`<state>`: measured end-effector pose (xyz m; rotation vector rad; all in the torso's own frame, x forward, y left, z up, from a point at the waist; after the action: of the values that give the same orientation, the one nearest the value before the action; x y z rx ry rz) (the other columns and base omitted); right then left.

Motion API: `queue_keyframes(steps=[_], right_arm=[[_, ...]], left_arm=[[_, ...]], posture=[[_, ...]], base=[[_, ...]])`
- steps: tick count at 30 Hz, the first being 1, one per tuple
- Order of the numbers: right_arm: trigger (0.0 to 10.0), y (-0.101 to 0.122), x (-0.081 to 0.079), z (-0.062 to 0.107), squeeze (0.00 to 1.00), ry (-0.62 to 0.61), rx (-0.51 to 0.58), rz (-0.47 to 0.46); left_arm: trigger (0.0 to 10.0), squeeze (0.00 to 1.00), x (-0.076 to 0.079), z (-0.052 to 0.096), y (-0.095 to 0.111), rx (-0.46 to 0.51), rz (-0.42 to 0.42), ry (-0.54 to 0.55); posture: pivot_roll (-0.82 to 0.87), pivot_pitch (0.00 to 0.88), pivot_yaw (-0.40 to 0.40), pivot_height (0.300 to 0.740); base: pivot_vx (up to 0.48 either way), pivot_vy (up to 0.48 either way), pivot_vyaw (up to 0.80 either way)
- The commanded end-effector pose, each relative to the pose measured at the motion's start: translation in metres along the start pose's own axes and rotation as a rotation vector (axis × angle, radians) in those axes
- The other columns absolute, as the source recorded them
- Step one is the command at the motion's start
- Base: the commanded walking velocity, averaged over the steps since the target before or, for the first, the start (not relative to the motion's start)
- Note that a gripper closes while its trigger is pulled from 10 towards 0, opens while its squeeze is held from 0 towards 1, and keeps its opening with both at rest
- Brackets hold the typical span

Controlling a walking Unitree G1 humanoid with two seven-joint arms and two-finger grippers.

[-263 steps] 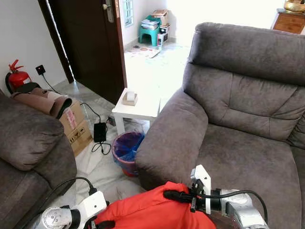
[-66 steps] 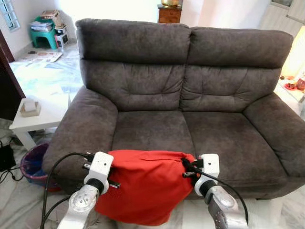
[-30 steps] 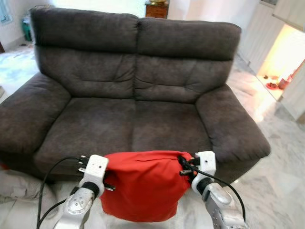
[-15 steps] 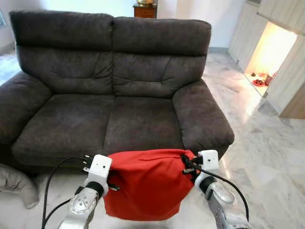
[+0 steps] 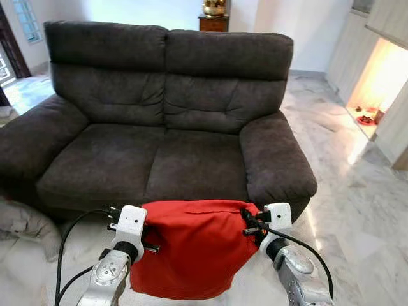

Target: Move the pillow to the sofa from floor

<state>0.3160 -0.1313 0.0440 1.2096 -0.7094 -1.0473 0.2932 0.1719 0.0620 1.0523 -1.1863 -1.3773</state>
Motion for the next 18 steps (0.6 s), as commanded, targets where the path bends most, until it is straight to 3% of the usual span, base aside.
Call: queue_keyframes(steps=[1, 18], right_arm=[[10.0, 0.021, -0.0027, -0.0035, 0.0, 0.012, 0.099, 0.016], [10.0, 0.0263, -0.0023, -0.0065, 0.0, -0.012, 0.117, 0.008]], left_arm=[[10.0, 0.0, -0.0001, -0.0053, 0.0315, 0.142, -0.002, -0.006], [10.0, 0.0, -0.0064, -0.0052, 0.0348, 0.156, -0.003, 0.024]], posture=[[0.1, 0.004, -0.044, 0.74], [0.1, 0.003, -0.047, 0.74]], base=[[0.244, 0.0, 0.0], [0.298, 0.0, 0.0]])
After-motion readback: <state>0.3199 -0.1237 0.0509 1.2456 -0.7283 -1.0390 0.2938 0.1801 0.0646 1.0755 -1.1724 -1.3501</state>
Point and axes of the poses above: a point about 5 cm out from each wrist's last joint towards the gripper, its own z axis pointing back from the gripper into the wrist, its own y axis along the axis of the wrist's last joint, x = y × z, the point moved 1 cm from there along -z, pointing out of the wrist towards the gripper, and after that the axes turned 7 degrees about z, right-handed, at the moved point
